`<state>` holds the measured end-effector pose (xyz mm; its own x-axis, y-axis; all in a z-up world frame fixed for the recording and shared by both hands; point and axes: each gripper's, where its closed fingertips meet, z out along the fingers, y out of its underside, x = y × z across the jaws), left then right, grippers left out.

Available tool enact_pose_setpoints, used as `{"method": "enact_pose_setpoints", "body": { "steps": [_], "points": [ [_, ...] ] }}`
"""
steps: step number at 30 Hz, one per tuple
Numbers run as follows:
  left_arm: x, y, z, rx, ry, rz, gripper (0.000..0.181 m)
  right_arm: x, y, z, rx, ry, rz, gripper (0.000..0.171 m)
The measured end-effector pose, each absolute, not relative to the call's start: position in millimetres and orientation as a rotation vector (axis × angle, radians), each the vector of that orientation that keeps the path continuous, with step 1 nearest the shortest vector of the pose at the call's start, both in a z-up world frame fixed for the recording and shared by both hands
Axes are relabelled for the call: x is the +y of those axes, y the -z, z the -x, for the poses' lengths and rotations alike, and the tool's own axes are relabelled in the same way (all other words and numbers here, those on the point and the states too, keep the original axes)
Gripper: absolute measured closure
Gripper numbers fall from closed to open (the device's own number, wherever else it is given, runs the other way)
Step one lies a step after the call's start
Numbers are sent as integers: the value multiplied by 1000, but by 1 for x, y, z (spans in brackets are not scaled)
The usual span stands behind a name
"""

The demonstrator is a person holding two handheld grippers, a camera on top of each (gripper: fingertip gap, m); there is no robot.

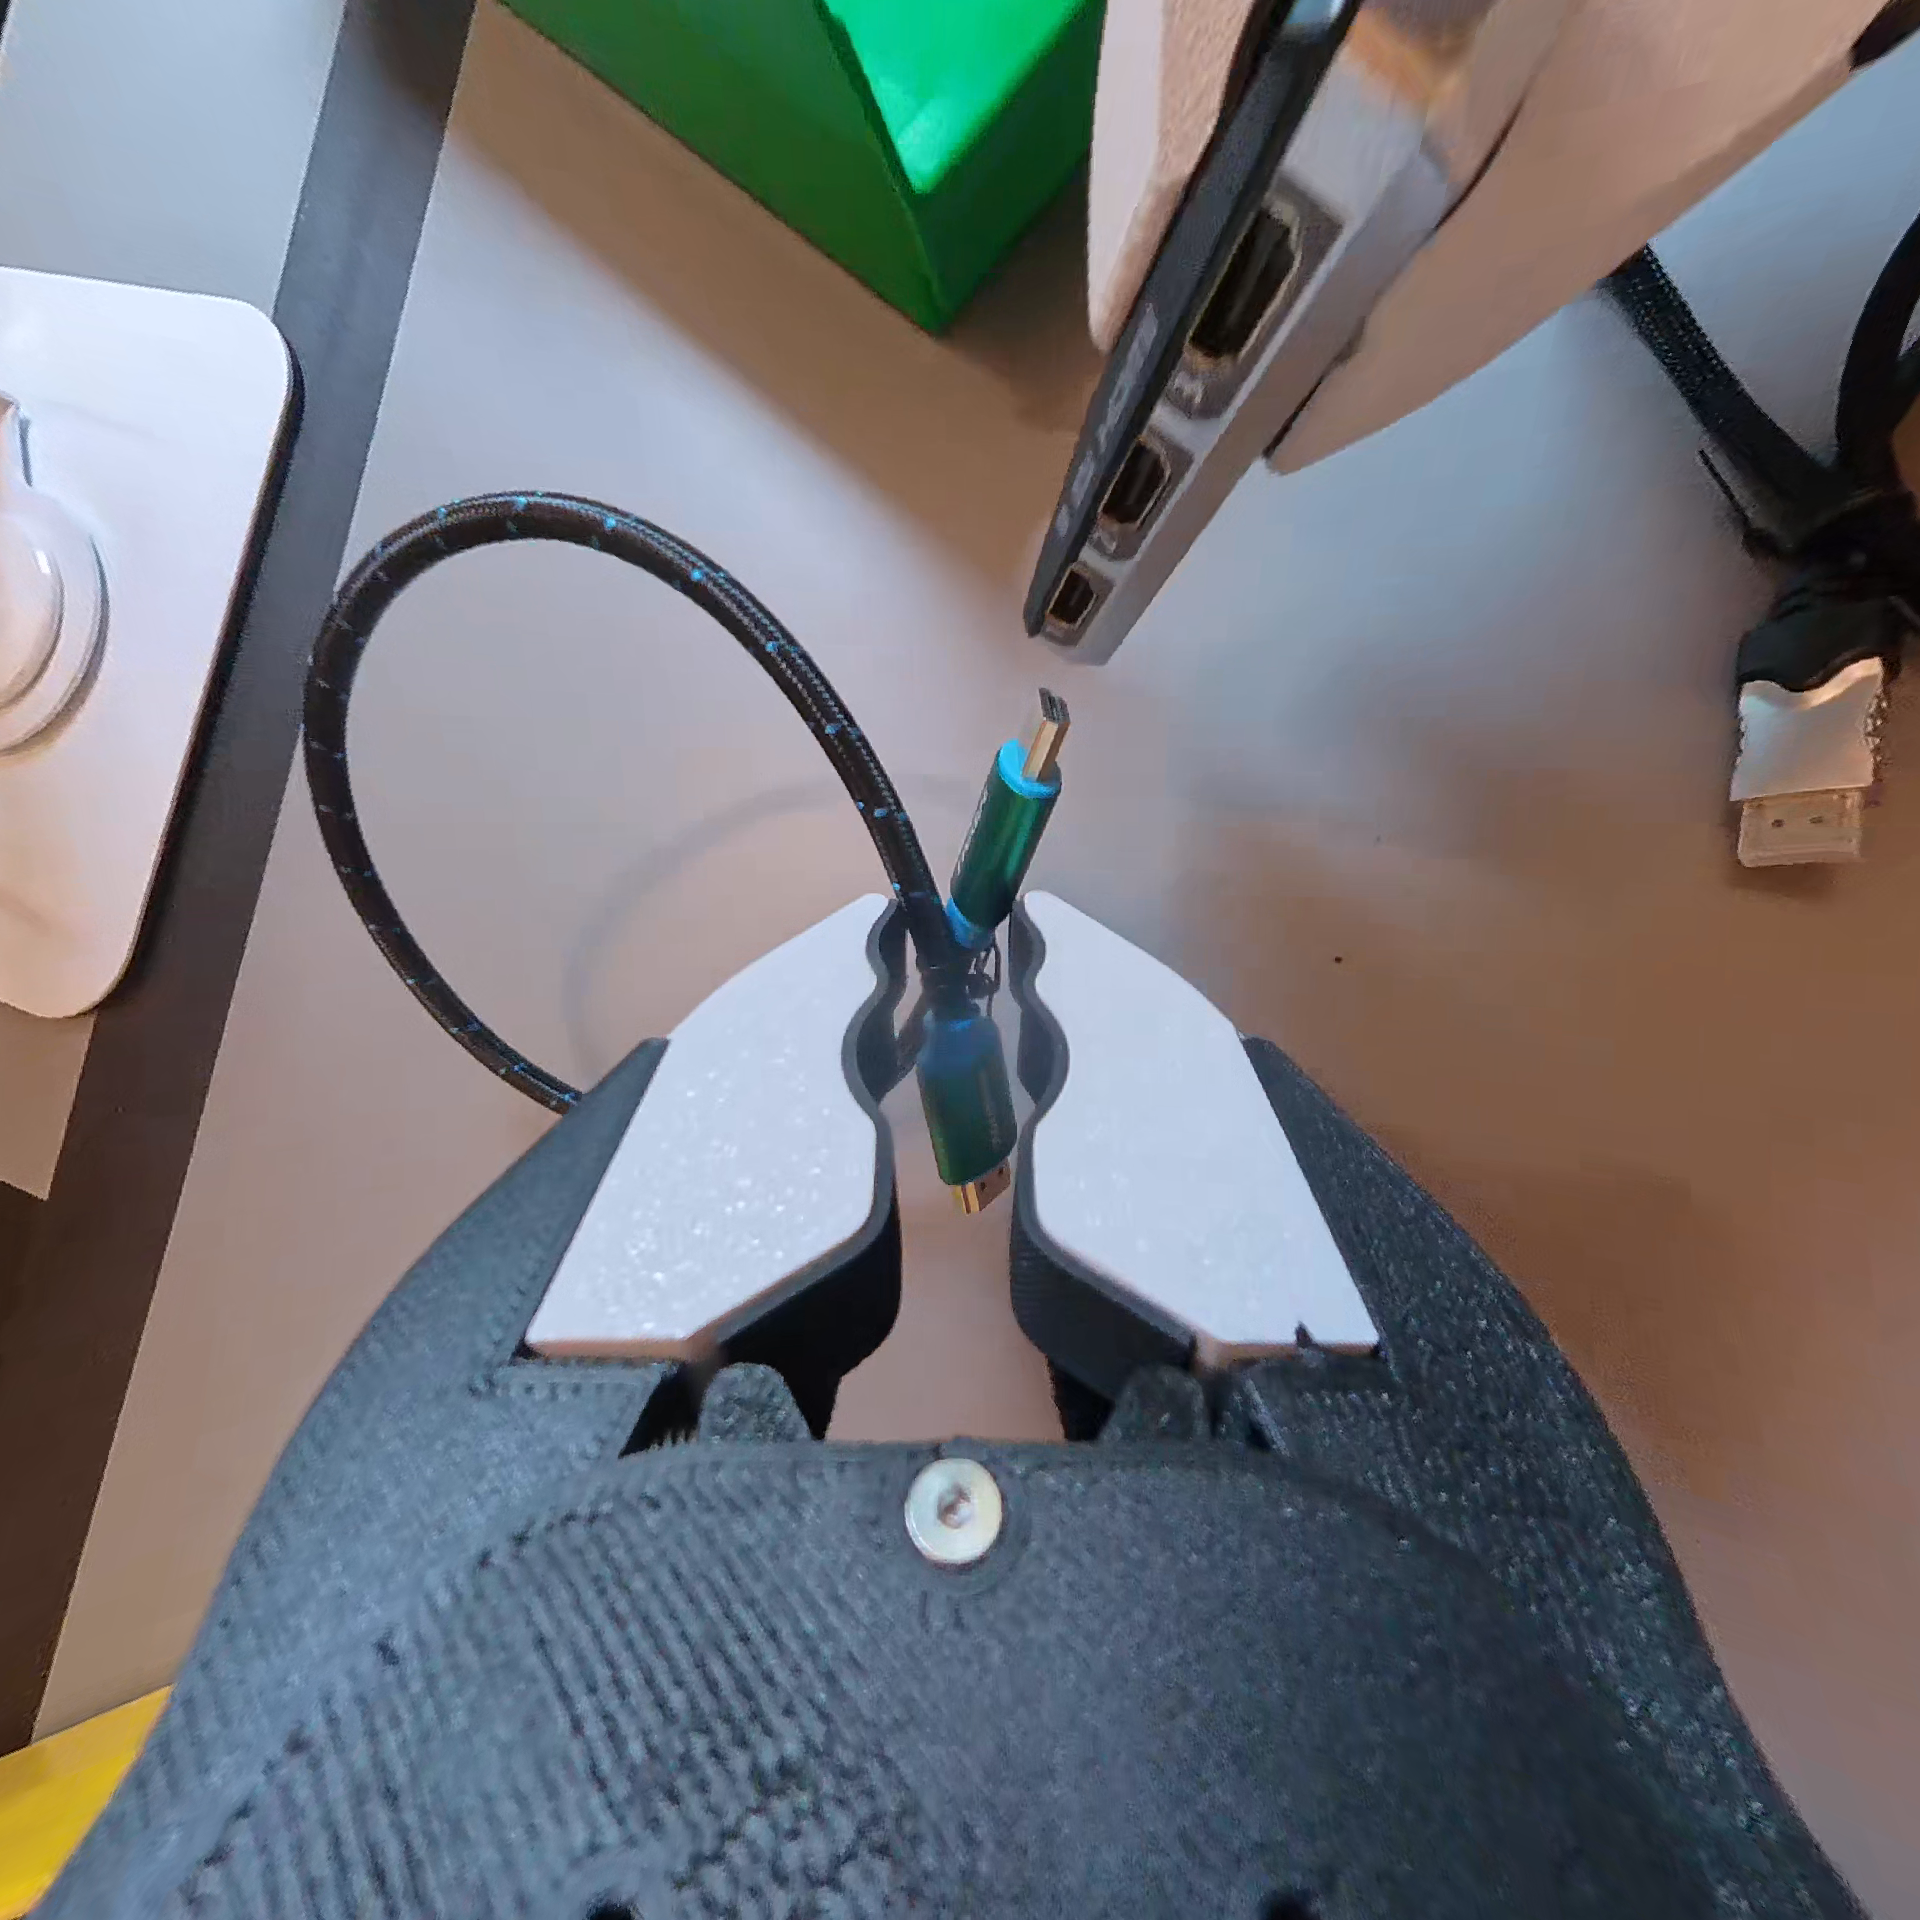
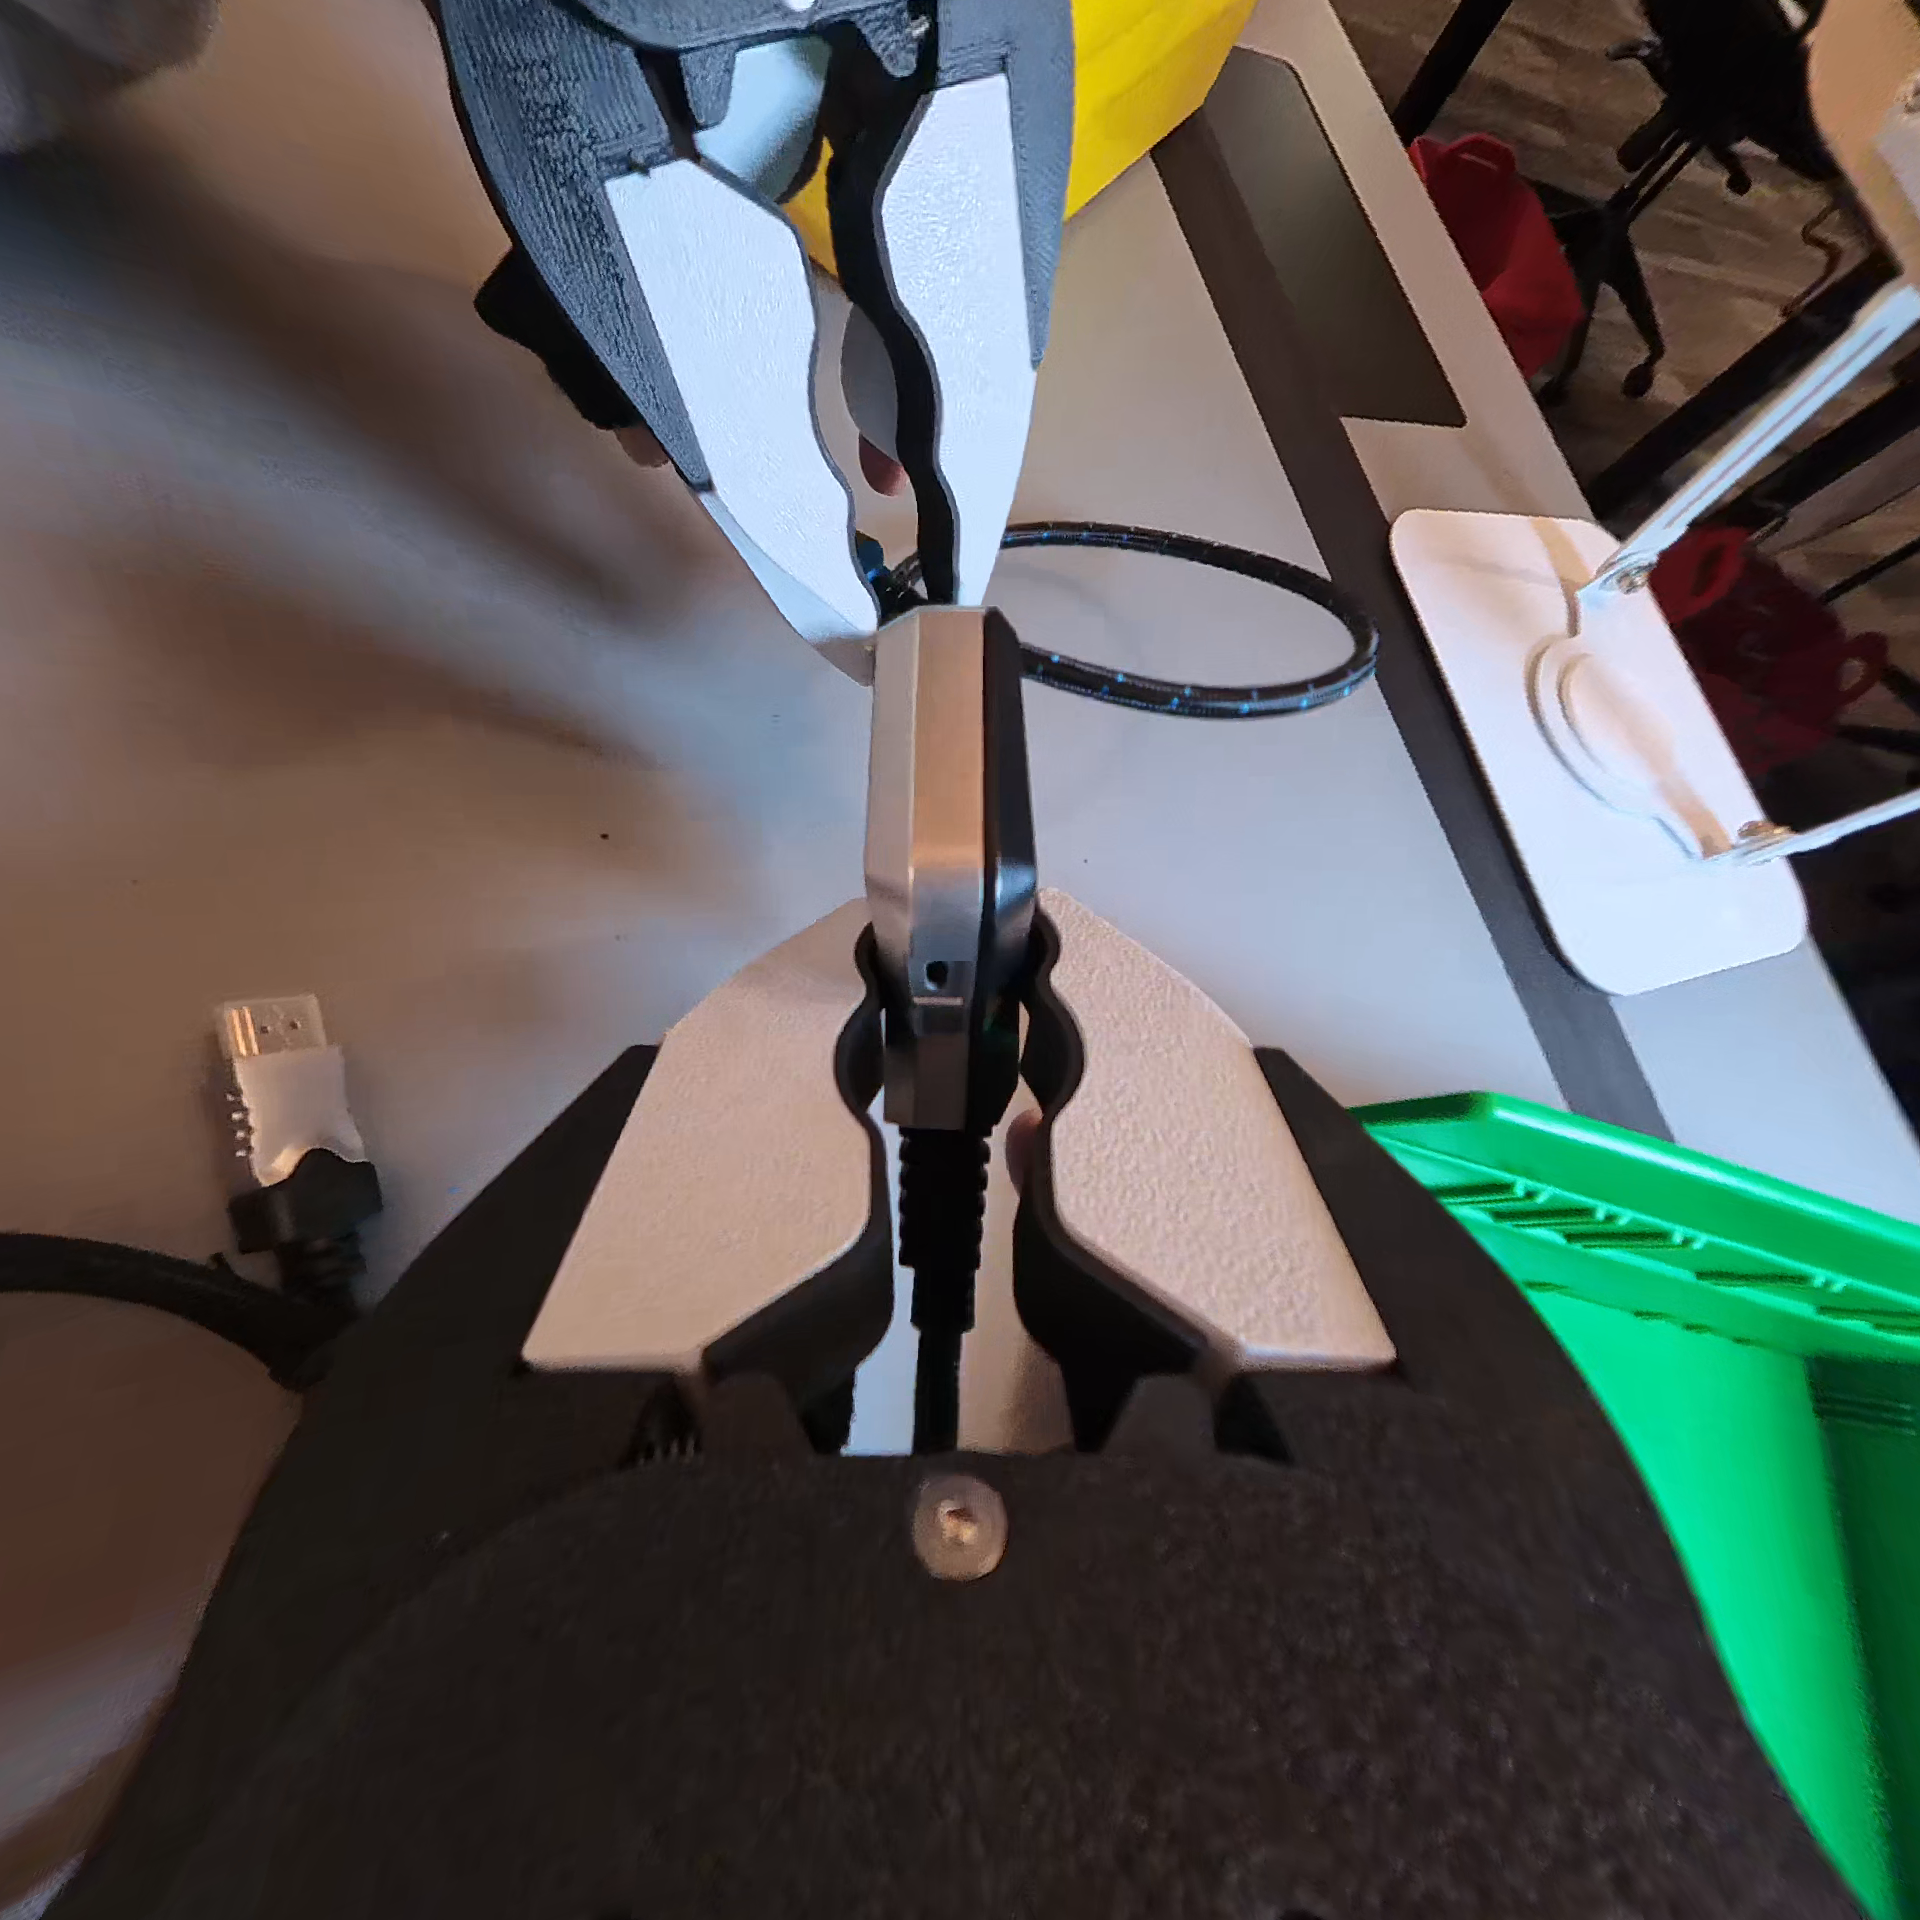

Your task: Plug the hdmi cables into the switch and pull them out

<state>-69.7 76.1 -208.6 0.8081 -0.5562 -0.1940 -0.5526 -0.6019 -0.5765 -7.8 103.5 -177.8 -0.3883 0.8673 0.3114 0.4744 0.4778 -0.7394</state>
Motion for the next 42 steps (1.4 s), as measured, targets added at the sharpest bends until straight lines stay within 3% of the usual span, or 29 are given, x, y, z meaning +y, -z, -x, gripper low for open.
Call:
{"method": "enact_pose_setpoints", "body": {
  "steps": [33, 42],
  "points": [
    [62, 224, 53, 980, -83, 2458, 164, 87, 208, 6, -2214, -337, 801, 149],
    [60, 214, 49, 968, 35, 2401, 165, 84, 191, 0, -2154, -631, 831, 149]
  ]
}}
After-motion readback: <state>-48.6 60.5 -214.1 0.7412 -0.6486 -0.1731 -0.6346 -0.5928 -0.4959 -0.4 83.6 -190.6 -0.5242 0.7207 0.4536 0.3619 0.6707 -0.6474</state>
